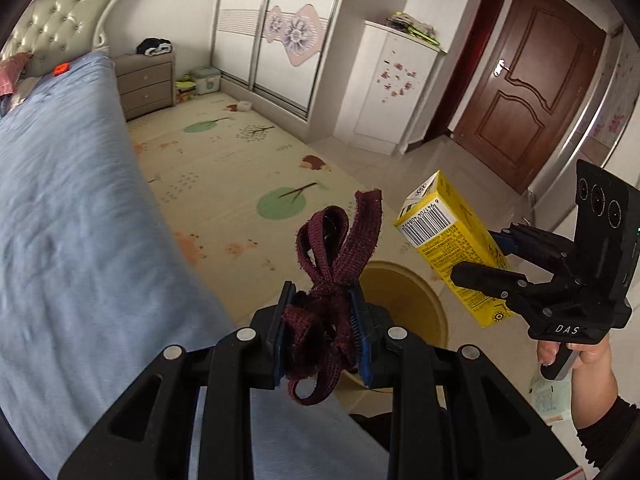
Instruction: Collect trash
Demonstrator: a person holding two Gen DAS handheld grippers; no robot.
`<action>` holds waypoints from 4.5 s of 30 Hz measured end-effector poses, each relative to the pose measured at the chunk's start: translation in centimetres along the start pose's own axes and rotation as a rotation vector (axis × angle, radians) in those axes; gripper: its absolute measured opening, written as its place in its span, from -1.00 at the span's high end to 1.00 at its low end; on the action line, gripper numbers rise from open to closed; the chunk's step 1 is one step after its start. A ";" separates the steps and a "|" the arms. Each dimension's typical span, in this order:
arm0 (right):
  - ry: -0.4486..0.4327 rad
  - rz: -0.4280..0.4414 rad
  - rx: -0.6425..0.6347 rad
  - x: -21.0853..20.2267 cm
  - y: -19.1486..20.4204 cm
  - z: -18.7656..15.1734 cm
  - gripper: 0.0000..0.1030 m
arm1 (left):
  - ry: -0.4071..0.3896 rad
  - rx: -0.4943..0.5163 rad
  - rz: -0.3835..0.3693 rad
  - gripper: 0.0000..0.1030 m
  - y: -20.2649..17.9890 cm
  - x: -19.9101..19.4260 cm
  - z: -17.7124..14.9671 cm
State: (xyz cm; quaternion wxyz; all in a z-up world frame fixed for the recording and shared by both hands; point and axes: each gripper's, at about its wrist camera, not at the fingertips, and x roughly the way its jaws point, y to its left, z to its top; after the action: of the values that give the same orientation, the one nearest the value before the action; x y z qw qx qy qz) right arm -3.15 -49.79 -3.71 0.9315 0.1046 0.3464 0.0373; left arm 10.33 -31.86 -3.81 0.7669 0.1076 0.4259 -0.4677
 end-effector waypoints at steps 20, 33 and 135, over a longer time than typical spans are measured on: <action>0.098 -0.122 0.262 -3.5 -12.4 -10.5 0.05 | 0.332 -0.072 -0.170 0.45 -10.0 17.1 -1.2; 0.143 -0.123 0.318 -1.0 -13.5 -12.1 -0.55 | 0.410 -0.198 -0.043 -0.61 -6.8 19.5 -2.4; -0.157 0.025 -0.211 4.8 27.3 1.8 -0.84 | -0.336 -0.467 0.832 -0.92 10.5 -21.9 -16.4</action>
State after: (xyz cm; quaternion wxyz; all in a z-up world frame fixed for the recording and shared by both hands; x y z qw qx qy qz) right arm 1.76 -22.83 0.58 0.9611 0.0132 0.2650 0.0770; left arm 5.35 -3.27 0.16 0.9500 0.0172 0.3107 -0.0255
